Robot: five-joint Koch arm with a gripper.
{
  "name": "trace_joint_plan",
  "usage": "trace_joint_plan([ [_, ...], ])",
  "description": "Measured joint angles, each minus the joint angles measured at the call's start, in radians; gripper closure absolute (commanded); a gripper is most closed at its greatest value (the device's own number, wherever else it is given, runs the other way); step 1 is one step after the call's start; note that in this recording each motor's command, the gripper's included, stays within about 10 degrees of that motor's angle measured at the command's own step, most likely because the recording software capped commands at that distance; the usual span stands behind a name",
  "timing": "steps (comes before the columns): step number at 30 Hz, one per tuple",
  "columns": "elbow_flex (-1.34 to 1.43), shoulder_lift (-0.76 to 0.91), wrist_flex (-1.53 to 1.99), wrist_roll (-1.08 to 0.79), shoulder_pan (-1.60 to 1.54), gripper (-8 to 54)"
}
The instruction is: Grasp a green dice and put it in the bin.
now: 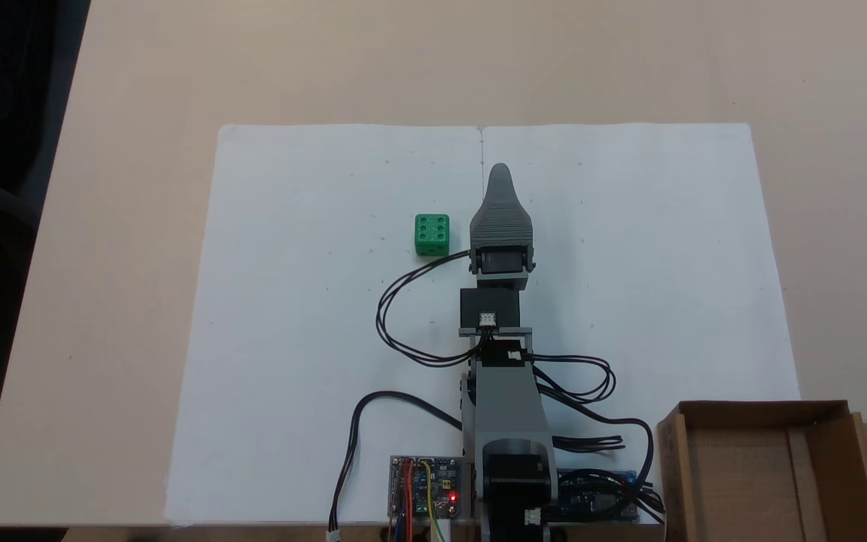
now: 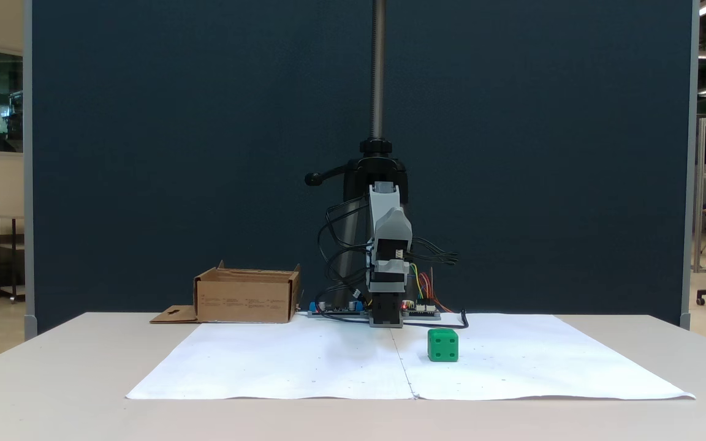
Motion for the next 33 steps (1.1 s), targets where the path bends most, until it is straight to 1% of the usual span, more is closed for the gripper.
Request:
trace_joint_plan([
  [33, 0.002, 0.0, 0.0, 0.0, -0.018, 1.1],
])
